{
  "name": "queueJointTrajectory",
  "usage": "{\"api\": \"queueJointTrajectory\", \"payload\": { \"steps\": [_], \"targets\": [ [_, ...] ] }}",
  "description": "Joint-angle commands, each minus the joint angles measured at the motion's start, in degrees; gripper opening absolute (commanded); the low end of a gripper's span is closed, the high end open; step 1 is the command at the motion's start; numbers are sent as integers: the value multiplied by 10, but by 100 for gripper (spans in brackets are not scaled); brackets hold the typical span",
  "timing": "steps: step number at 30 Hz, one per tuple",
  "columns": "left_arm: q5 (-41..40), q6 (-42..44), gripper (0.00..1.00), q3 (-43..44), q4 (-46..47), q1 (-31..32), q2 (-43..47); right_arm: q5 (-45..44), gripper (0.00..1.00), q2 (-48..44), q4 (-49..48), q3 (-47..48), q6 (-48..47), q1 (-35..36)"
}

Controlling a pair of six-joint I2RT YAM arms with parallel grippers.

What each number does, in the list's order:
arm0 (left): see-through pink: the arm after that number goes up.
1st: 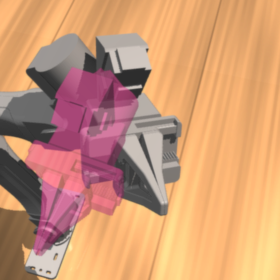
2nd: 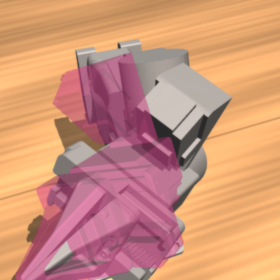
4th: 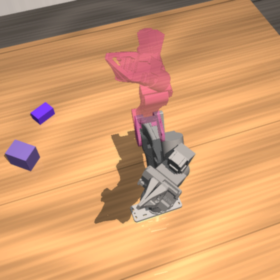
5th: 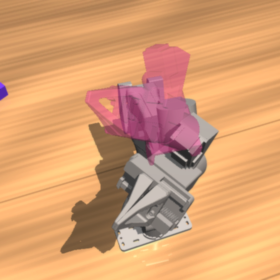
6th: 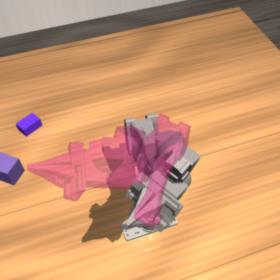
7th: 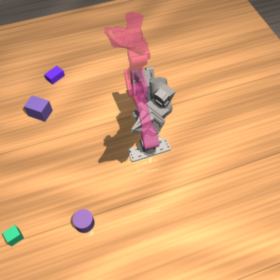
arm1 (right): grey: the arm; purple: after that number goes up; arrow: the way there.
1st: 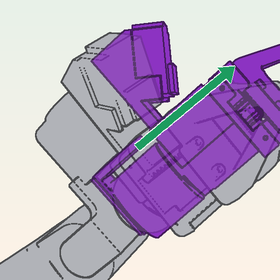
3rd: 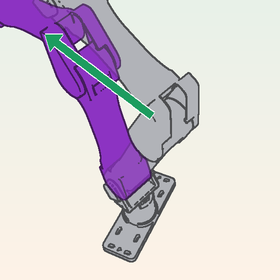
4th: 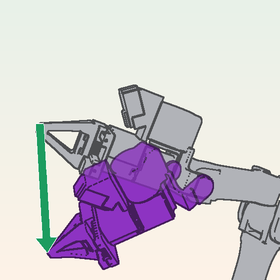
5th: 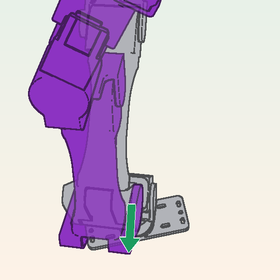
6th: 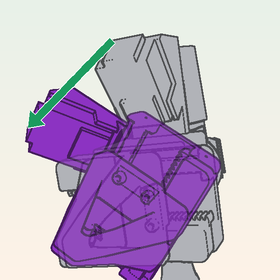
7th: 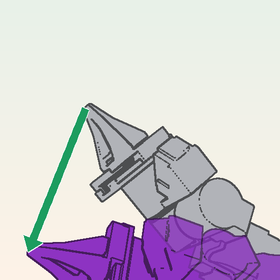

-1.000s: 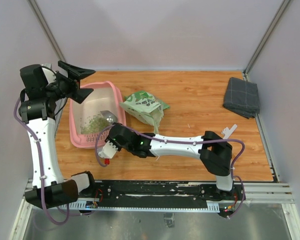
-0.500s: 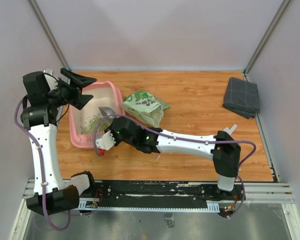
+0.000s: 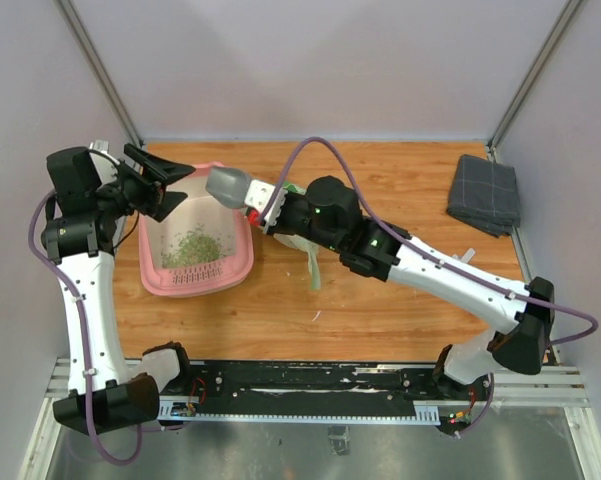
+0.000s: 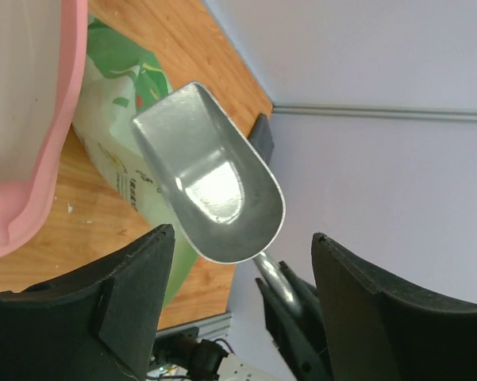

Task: Fill the litter box with clean litter
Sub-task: Pour the cat litter into the litter box, then adjust the spatula.

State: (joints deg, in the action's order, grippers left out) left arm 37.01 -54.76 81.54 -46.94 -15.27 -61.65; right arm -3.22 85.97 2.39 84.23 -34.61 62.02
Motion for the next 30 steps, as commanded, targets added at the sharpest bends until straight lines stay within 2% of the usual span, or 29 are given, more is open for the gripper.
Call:
{"api": "queueJointTrajectory", "payload": {
  "steps": [1,4,7,9,14,21,25,30],
  "targets": [
    [42,-3,74,-22,-10,-4,9,46,1,-58,-58,-45,128,-41],
    [60,-45,78,-43,30,-4,14,56,1,-86,-73,-68,151,-56],
    [101,-140,83,-79,131,-4,20,69,1,-107,-85,-86,199,-83],
    [116,-176,81,-89,184,-4,19,82,1,-120,-109,-100,242,-100],
    [153,-189,66,-100,247,2,1,115,1,-133,-172,-108,319,-119],
    [147,-287,65,-178,402,37,12,154,1,-138,-225,-114,397,-123],
    [139,-309,66,-203,433,43,10,176,1,-138,-231,-116,408,-123],
    [132,-363,63,-218,525,56,8,211,1,-136,-227,-126,411,-122]
  ]
}}
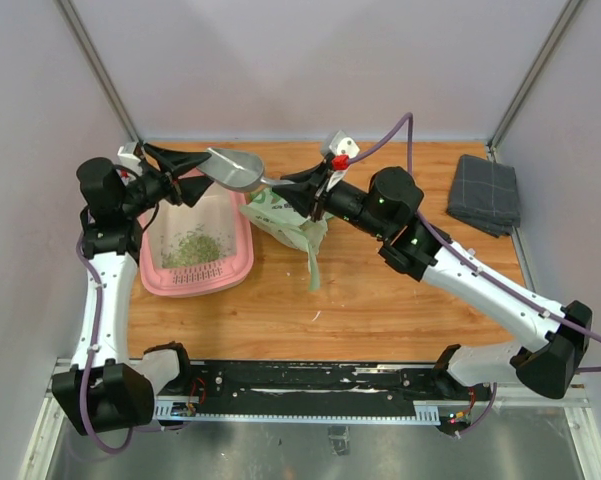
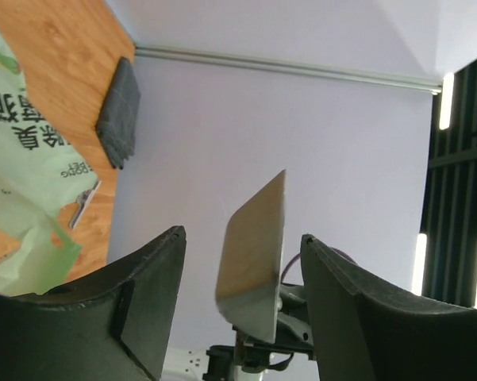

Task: Fill the litter box with clean litter
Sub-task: Adjust the spatula.

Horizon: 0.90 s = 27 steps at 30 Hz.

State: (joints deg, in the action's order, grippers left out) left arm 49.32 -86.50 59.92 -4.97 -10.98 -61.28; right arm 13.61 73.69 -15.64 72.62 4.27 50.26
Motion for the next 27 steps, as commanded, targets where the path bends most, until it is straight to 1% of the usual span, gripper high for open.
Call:
{"api": "queueJointTrajectory", "payload": {
  "steps": [1,3,4,5,8,9,11,12,13,14,18,23,25,27],
  "targets": [
    [7,-44,62,0,107,18,2,45,1,-15,-50,-14,26,-4],
    [8,-48,61,-4,110,28,-2,48,1,-17,-55,-21,29,-5],
    [7,-56,59,-9,120,34,-3,47,1,-18,-55,-24,28,-5],
    [4,-64,54,-15,136,40,-3,47,1,-19,-58,-27,28,-5],
    [-6,-74,36,-19,145,54,-5,51,1,-21,-49,-29,20,-4],
    [-7,-70,30,-16,139,57,-8,58,1,-20,-38,-28,11,-4],
    [-2,-55,16,-5,126,60,-15,72,1,-22,-8,-23,-10,-5],
    [1,-49,8,-1,124,61,-18,79,3,-26,14,-22,-24,-5],
    [5,-45,2,-1,126,61,-20,88,5,-27,40,-18,-39,-5],
    [7,-44,1,-3,128,61,-20,96,9,-30,72,-12,-55,-5],
    [9,-39,0,-7,136,63,-17,120,25,-32,186,14,-97,-6],
    [18,-33,0,-6,143,65,-21,108,29,-37,255,27,-106,-6],
    [20,-5,0,6,116,65,-24,104,35,-40,272,31,-107,-5],
    [17,37,0,24,62,65,-28,98,40,-40,297,43,-109,-5]
  ]
}}
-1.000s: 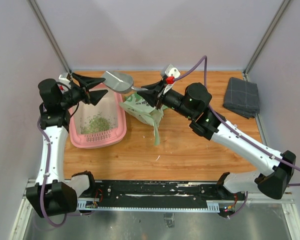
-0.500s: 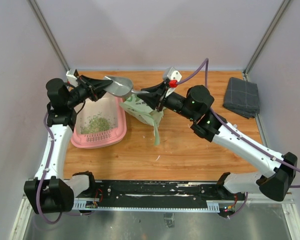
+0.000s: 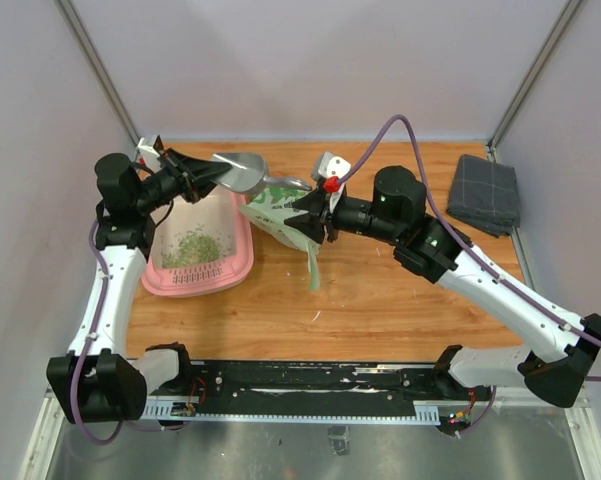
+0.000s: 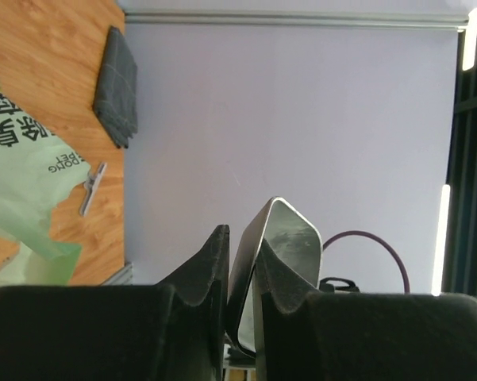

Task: Fill the litter box with clean litter
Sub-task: Adjust the spatula.

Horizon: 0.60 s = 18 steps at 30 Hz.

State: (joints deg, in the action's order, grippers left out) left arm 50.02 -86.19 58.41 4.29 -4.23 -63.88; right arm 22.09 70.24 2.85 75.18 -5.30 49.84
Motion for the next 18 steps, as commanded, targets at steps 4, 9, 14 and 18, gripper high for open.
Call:
{"api": "queueJointTrajectory", "payload": {
  "steps": [4,9,14,18],
  "targets": [
    [-2,99,0,66,-89,-2,-8,11,44,12,171,58,-11,-1],
    [-22,203,0,90,-181,-2,-17,-72,47,1,196,80,-2,-2],
    [-50,267,0,106,-249,5,-11,-97,55,3,232,117,-29,-2],
    [-71,289,0,101,-271,20,-6,-72,55,34,261,151,-27,-3]
  ]
}}
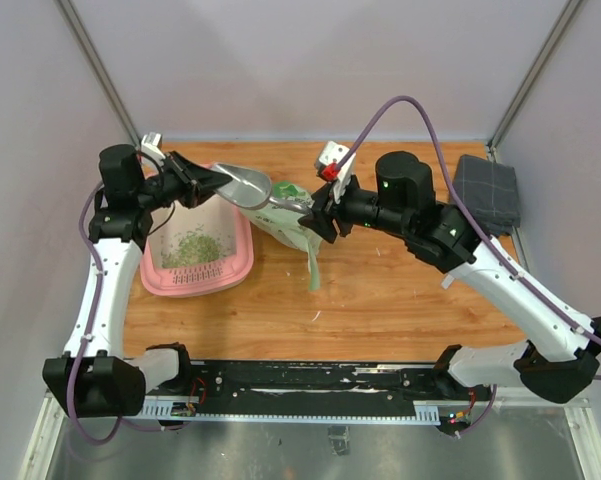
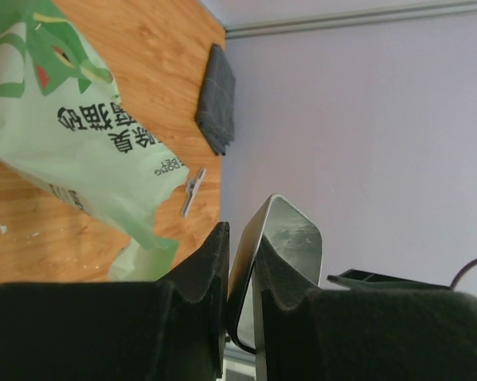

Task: Fill the litter box with clean litter
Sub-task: Adjust the spatula.

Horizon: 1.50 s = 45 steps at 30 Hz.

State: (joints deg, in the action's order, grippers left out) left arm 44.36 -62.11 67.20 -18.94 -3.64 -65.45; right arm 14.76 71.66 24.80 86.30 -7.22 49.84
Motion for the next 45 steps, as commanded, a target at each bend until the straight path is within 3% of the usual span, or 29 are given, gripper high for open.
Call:
{"api": "queueJointTrajectory", "payload": {
  "steps": [1,7,14,21,30,34,38,39,42,45],
  "targets": [
    [-19,49,0,11,-42,18,10,7,55,30,50,49,-5,-2],
    [-37,61,0,13,-57,36,10,10,50,99,103,109,2,1],
    [-46,71,0,28,-79,42,1,8,50,141,111,138,-1,19],
    [-46,70,0,37,-95,44,-2,-7,42,161,96,146,-6,36],
    [-34,44,0,28,-95,45,5,-20,16,164,77,131,-16,49],
    [-32,33,0,21,-95,45,9,-35,35,163,85,124,-22,53],
    [-31,28,0,21,-95,45,11,-46,36,158,87,110,-25,54],
    [-30,28,0,21,-95,45,11,-48,34,158,88,109,-26,54],
    [-28,30,0,23,-95,45,10,-59,6,157,89,112,-31,56],
    [-26,19,0,17,-83,45,13,-62,1,155,93,113,-41,56]
  ]
}}
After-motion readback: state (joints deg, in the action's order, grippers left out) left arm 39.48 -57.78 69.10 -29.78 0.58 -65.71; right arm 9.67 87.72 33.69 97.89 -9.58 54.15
